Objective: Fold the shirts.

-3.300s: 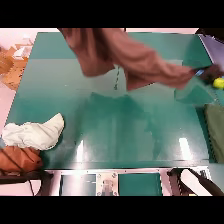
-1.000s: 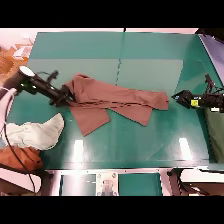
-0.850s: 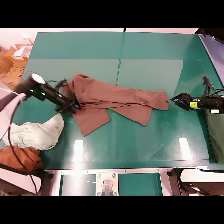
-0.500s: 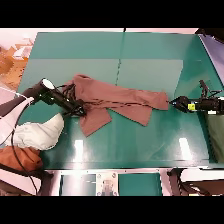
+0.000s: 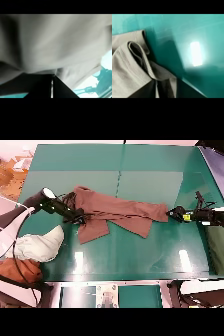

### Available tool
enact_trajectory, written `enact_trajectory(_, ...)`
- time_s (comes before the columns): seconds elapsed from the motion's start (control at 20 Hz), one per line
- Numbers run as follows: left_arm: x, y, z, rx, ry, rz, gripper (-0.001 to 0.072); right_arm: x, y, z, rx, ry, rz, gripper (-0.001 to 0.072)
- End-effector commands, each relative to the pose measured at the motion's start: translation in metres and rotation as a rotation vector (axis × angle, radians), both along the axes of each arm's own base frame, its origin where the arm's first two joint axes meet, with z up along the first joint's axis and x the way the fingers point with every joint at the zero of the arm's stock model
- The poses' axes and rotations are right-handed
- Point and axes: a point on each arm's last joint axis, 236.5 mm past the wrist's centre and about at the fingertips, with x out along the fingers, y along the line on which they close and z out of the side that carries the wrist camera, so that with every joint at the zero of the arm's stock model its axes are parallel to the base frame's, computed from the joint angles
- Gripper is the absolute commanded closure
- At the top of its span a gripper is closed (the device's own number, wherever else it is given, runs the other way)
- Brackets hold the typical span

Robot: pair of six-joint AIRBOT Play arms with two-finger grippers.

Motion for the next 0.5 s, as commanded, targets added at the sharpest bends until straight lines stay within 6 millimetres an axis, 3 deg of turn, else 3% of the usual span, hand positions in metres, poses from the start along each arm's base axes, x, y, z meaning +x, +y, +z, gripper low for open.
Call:
enact_trajectory(0.0, 0.013, -0.005, 0.02, -0.021, -0.039, -0.017, 0.0682, 0.006, 0.006, -0.002, -0.013, -0.008, 0.007, 0.0482)
enact_trajectory(0.1, 0.015, -0.006, 0.032, -0.027, -0.046, -0.045, 0.0681, 0.005, 0.006, -0.002, -0.013, -0.007, 0.009, 0.0598)
enact_trajectory(0.15, 0.014, -0.006, 0.037, -0.029, -0.043, -0.063, 0.0605, 0.005, 0.006, -0.002, -0.013, -0.007, 0.009, 0.0676)
enact_trajectory(0.2, 0.012, -0.004, 0.042, -0.022, -0.034, -0.081, 0.0253, 0.005, 0.006, -0.002, -0.013, -0.007, 0.008, 0.0697)
enact_trajectory(0.25, 0.01, 0.002, 0.045, 0.006, -0.013, -0.083, 0.0155, 0.005, 0.006, -0.002, -0.013, -0.007, 0.009, 0.0698)
enact_trajectory(0.45, 0.014, 0.039, 0.045, 0.068, 0.033, -0.019, 0.0155, 0.005, 0.006, -0.002, -0.014, -0.006, 0.009, 0.0698)
